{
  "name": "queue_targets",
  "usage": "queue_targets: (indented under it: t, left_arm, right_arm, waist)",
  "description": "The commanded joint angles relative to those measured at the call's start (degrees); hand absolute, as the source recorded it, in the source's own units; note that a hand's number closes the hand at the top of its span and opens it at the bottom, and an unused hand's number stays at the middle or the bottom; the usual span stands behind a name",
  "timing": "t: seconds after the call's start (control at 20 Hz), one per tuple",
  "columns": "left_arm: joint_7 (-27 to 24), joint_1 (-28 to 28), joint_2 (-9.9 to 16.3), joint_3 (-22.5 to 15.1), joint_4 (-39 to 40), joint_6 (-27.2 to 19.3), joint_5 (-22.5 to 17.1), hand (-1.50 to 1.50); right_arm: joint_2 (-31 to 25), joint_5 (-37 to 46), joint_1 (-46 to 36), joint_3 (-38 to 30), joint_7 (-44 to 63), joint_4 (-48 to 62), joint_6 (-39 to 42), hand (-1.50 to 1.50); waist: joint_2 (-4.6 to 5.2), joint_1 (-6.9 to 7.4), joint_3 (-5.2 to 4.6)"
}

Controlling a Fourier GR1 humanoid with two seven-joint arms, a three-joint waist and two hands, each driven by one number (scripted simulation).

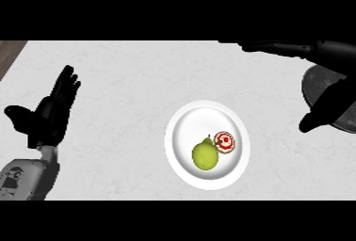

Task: Pick the cupcake from the plate and place it in the pan

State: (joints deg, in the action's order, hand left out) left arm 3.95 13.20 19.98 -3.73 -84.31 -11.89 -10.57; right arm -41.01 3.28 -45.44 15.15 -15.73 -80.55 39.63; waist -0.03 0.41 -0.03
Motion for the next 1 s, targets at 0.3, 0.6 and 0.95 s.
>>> queue_targets:
  t: [0.3,0.6,0.95]
  left_arm:
    - [-1.91,2.48,-0.6,3.6,4.94,3.57,0.36,0.0]
    - [0.06,0.6,0.33,5.4,2.35,5.47,0.17,0.0]
    - [1.29,-0.93,-4.15,2.32,-1.67,2.44,4.27,0.0]
  right_arm:
    - [5.7,2.96,7.45,0.89,7.35,-11.79,4.74,-1.5]
    - [11.05,3.78,6.43,-0.3,18.7,-12.59,6.41,-1.5]
    - [13.91,15.26,11.43,1.58,15.99,-11.54,3.63,-1.5]
  waist:
    - [0.03,-0.64,0.01]
    - [-0.02,-0.29,0.0]
    - [0.02,-0.02,0.05]
